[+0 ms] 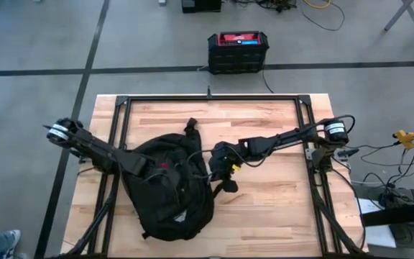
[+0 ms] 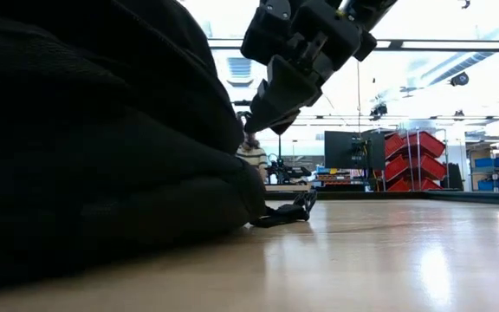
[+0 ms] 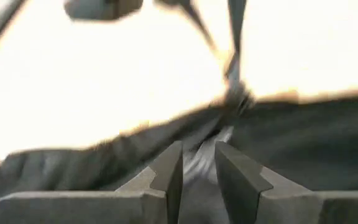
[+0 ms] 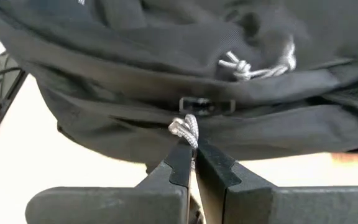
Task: Unpack backpack
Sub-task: Close the black backpack
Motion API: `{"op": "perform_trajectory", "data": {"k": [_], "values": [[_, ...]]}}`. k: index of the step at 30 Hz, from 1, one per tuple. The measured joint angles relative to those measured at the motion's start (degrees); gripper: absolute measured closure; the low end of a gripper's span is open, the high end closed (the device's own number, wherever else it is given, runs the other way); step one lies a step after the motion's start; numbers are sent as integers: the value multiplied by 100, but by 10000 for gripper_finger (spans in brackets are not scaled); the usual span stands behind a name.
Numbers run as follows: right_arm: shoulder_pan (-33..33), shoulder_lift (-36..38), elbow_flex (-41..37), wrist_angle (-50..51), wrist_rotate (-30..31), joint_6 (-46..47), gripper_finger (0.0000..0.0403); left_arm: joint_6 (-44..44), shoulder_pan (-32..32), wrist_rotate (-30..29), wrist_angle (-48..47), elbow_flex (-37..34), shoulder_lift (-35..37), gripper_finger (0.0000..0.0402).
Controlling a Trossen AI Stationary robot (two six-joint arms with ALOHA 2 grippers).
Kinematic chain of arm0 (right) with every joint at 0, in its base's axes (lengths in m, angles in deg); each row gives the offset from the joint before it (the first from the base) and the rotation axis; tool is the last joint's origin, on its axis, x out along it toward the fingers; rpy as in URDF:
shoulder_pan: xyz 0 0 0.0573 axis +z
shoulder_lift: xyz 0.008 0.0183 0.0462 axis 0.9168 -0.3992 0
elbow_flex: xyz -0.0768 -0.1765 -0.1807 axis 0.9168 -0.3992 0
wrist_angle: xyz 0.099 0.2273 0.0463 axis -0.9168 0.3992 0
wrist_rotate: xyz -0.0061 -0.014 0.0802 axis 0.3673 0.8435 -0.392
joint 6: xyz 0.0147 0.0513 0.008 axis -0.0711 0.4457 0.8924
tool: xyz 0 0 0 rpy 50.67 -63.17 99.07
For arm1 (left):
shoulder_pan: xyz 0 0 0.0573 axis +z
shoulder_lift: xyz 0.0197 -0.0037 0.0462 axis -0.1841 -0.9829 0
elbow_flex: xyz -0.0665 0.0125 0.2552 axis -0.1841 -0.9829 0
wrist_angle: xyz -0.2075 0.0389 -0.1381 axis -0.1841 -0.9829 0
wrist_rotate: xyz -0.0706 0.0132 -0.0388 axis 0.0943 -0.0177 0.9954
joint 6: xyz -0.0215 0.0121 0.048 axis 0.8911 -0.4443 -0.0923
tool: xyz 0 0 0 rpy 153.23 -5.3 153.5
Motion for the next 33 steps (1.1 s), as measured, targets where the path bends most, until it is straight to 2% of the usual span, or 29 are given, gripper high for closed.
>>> {"op": "perform_trajectory", "data": {"k": [3,8,13,17,24,28,33], "values": [[51,-28,0,-14,67,-48,403,-106,-218,-19,598,69,-332,323],[105,-31,0,32,717,-101,403,266,-502,-39,1359,85,-1214,323],[35,-44,-9,71,1386,-204,403,740,-575,-17,1659,164,-2280,323],[-170,-85,-9,-51,1666,-221,403,1027,-569,-124,1680,244,-2749,323],[-638,-129,-11,-186,2086,-350,403,1311,-576,-80,1702,222,-2897,323],[-824,-128,-9,-180,2044,-265,402,1293,-586,-158,1696,209,-2835,323],[-715,-120,-9,-174,1847,-205,402,848,-544,-195,1007,128,-2042,323]]}}
